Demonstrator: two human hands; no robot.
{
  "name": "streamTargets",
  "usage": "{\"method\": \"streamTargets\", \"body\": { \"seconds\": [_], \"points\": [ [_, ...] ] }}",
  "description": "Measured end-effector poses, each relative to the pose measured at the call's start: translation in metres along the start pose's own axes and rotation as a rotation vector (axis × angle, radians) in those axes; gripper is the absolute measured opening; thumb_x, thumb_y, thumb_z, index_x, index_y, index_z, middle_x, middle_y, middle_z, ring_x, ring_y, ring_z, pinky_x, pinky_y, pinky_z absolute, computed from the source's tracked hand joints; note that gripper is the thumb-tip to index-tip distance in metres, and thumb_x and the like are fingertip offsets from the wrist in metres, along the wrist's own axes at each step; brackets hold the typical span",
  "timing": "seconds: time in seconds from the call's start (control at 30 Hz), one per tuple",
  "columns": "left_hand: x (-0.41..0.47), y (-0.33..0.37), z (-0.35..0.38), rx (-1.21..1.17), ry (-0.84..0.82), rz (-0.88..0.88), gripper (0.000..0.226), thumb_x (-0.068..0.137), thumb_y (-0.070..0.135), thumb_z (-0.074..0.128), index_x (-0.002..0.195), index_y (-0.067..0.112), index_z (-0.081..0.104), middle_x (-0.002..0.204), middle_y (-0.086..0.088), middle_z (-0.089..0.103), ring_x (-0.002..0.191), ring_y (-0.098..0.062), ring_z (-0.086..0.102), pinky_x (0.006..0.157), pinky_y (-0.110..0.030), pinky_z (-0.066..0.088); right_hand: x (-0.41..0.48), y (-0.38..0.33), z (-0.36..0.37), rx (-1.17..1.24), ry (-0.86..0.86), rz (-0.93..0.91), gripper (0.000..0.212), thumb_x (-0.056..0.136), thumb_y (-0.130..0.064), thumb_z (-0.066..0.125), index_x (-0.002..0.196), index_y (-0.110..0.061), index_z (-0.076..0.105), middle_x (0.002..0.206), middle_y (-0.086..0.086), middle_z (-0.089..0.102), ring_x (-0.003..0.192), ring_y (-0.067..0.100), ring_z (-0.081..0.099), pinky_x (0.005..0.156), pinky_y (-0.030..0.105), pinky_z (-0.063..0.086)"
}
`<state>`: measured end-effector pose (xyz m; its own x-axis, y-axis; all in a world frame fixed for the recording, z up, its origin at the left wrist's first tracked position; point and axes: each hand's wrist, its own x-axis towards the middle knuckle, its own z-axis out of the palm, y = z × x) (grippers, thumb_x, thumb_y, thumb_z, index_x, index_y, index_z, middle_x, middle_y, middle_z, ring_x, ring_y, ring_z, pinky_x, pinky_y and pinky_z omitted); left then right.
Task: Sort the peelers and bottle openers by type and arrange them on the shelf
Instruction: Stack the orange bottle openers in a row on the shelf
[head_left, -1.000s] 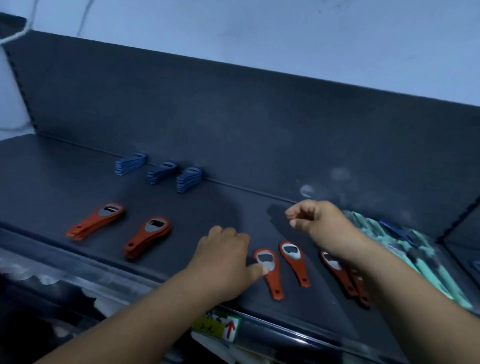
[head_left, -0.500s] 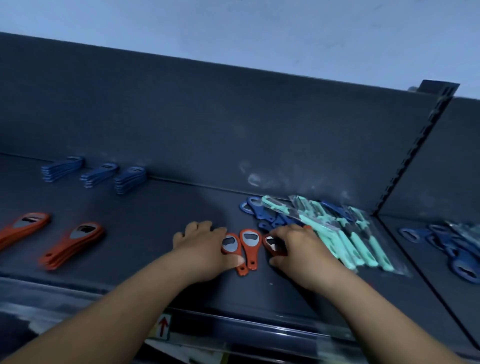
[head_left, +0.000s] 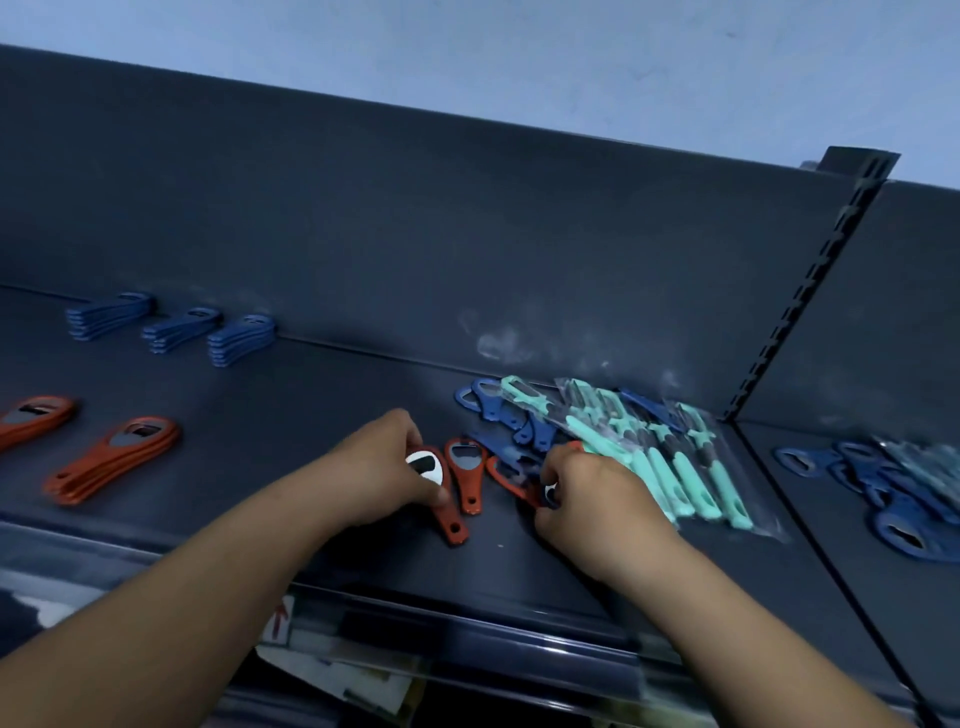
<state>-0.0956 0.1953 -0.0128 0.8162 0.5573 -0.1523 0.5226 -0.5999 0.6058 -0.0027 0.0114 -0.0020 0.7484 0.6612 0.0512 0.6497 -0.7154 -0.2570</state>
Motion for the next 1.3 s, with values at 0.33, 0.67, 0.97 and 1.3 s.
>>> {"method": "streamTargets", "body": {
  "seconds": [0.33, 0.67, 0.97, 1.3],
  "points": [
    [0.02, 0.021, -0.003, -0.535, -0.013, 0.019, 0.016, 0.081, 0.006, 0.071, 0.084, 0.015, 0.059, 0.08, -0.007, 0.066, 0.068, -0.017, 0.059, 0.057, -0.025, 0.046, 0.001, 0.012, -0.002, 0.201, 0.16, 0.019, 0.016, 0.081, -0.015, 0.06, 0.093, -0.026, 0.061, 0.078, -0.003, 0.066, 0.079, 0.02, 0.06, 0.068, 0.027, 0.045],
    [0.037, 0.034, 0.001, 0.246, -0.224, 0.06, 0.074, 0.073, 0.052, 0.073, 0.135, 0.021, 0.048, 0.136, -0.007, 0.038, 0.124, -0.025, 0.044, 0.103, -0.032, 0.04, -0.01, 0.016, -0.011, 0.145, 0.175, 0.027, 0.019, 0.082, -0.018, 0.067, 0.1, -0.025, 0.068, 0.093, -0.01, 0.054, 0.092, 0.014, 0.056, 0.076, 0.02, 0.038],
    [0.032, 0.023, -0.015, 0.232, -0.393, 0.067, 0.06, 0.07, 0.038, 0.081, 0.116, 0.017, 0.049, 0.121, -0.004, 0.05, 0.105, -0.022, 0.053, 0.085, -0.031, 0.046, -0.007, -0.017, 0.009, -0.135, 0.021, 0.092, 0.035, 0.085, -0.039, 0.064, 0.11, -0.015, 0.057, 0.115, 0.006, 0.054, 0.107, 0.027, 0.055, 0.083, 0.03, 0.043],
    [0.028, -0.008, -0.019, -0.057, -0.317, 0.094, 0.033, 0.076, 0.023, 0.077, 0.105, 0.016, 0.062, 0.099, -0.004, 0.068, 0.096, -0.021, 0.064, 0.092, -0.035, 0.05, -0.006, -0.043, 0.018, 0.249, 0.276, 0.15, 0.014, 0.083, -0.004, 0.056, 0.087, -0.017, 0.061, 0.081, -0.004, 0.058, 0.073, 0.013, 0.057, 0.064, 0.018, 0.038]
  ]
}}
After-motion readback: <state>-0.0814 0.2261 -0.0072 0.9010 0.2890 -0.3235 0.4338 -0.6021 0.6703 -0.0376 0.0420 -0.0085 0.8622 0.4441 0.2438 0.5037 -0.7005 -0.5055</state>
